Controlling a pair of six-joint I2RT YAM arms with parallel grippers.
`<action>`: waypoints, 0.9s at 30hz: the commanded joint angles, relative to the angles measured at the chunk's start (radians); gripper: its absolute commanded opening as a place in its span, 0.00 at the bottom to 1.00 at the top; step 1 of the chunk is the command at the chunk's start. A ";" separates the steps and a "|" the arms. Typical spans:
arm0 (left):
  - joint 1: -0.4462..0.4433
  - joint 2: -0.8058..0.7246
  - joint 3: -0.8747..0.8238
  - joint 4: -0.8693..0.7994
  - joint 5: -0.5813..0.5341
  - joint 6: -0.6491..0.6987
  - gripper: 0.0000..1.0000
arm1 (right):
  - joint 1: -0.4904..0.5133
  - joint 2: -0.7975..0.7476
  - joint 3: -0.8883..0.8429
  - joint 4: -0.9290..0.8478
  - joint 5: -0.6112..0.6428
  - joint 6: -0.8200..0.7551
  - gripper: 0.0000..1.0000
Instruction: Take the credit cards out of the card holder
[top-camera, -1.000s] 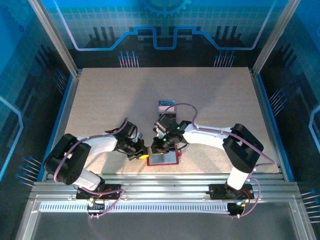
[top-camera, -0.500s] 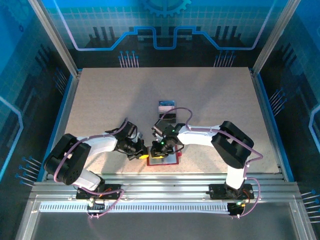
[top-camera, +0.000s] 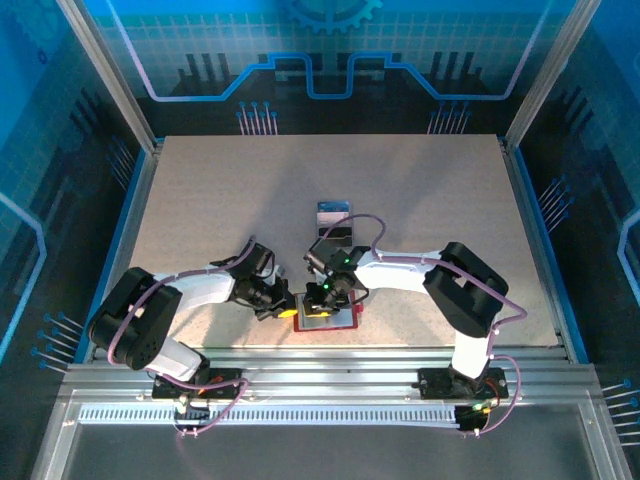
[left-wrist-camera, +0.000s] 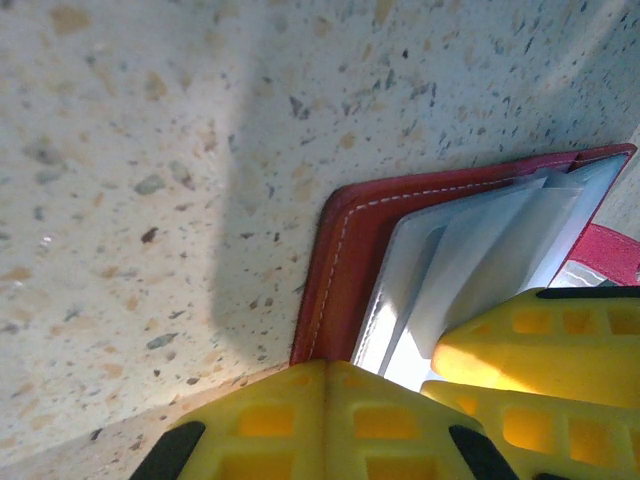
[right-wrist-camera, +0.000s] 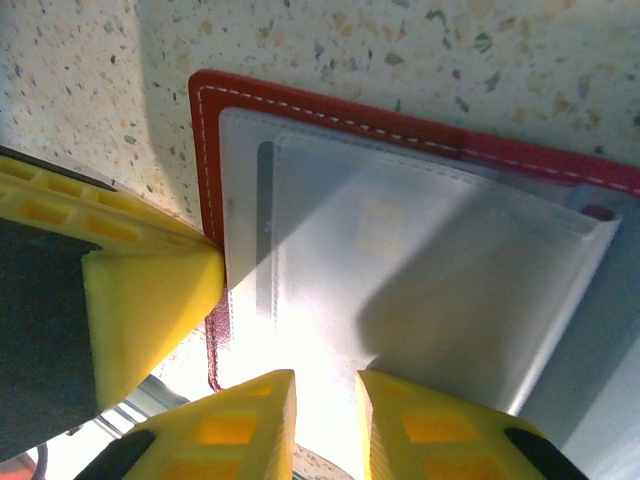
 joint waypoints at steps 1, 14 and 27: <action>-0.007 0.021 0.012 -0.064 -0.013 0.019 0.00 | 0.007 -0.032 -0.017 -0.051 0.039 0.003 0.24; -0.008 -0.007 0.044 -0.077 0.009 0.008 0.00 | -0.002 -0.058 -0.060 -0.033 0.041 0.009 0.24; -0.054 0.026 0.026 0.077 0.101 -0.093 0.01 | -0.003 -0.060 -0.060 -0.019 0.036 0.014 0.24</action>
